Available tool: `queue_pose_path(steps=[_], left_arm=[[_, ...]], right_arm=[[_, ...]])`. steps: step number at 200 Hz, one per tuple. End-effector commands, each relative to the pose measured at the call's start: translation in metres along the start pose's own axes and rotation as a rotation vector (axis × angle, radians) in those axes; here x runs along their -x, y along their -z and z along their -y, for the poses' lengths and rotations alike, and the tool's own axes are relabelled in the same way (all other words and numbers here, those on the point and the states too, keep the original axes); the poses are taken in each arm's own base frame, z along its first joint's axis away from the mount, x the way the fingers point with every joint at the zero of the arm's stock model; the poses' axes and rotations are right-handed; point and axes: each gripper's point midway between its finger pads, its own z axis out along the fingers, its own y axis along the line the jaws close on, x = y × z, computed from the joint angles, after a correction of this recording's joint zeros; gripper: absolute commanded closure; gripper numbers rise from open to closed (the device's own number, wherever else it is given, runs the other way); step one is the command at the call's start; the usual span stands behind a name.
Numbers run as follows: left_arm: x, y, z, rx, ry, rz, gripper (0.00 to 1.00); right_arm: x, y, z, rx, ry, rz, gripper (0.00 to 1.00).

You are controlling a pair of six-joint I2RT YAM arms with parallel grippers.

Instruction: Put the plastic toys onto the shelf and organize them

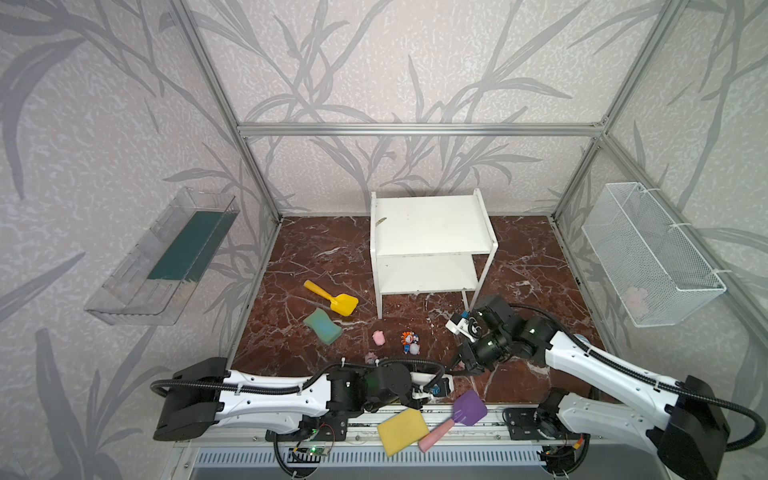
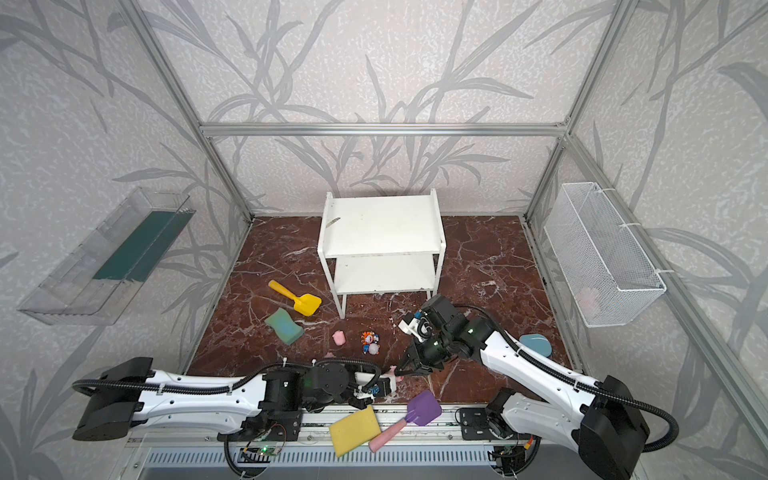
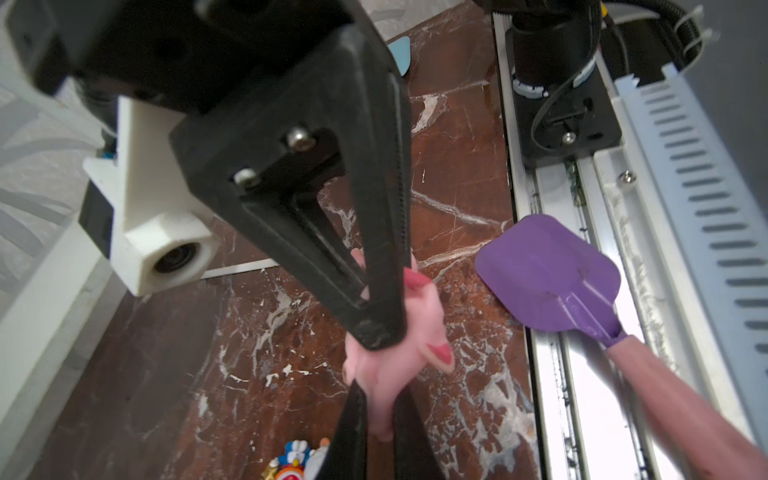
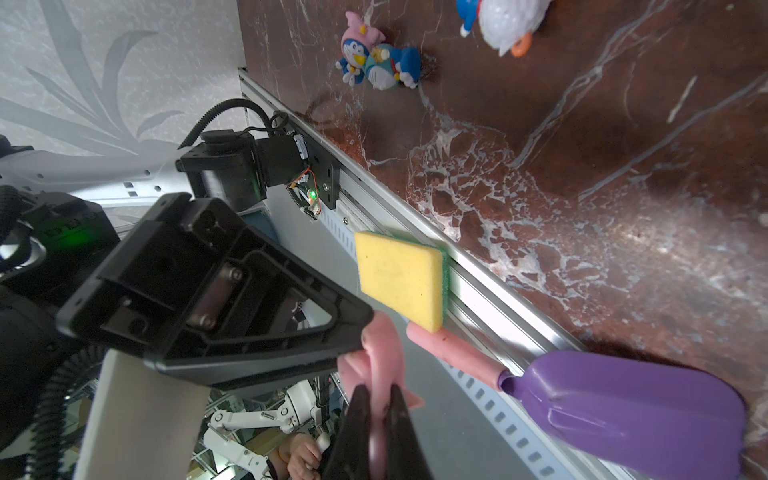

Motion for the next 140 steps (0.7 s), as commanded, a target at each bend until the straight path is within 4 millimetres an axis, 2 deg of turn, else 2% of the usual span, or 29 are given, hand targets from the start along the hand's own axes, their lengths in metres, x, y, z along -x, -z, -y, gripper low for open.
queue_pose_path(steps=[1,16,39,52,73,103,130,140], left_arm=[[0.021,0.0,-0.001,-0.008,-0.009,0.074,1.0],[0.02,0.002,0.002,-0.028,-0.005,0.066,1.0],[0.014,0.004,0.002,-0.034,0.029,0.036,1.0],[0.009,0.007,0.005,-0.061,0.039,-0.004,1.0],[0.001,0.015,0.007,-0.124,0.103,-0.089,1.0],[0.005,0.035,0.007,-0.227,0.252,-0.145,1.0],[0.011,0.057,0.01,-0.346,0.363,-0.187,1.0],[0.011,0.066,0.014,-0.402,0.395,-0.206,1.0]], right_arm=[[0.001,-0.002,-0.007,0.039,0.01,-0.01,0.92],[0.002,-0.001,-0.005,0.029,0.01,-0.004,0.83],[0.004,-0.002,0.002,0.02,0.004,0.015,0.76],[0.007,0.001,0.003,0.023,0.032,0.034,0.68],[0.013,0.013,0.013,-0.074,0.183,0.117,0.55],[0.026,0.028,0.025,-0.166,0.399,0.291,0.47],[0.031,0.039,0.027,-0.19,0.592,0.431,0.38],[0.029,0.043,0.023,-0.176,0.686,0.486,0.27]])
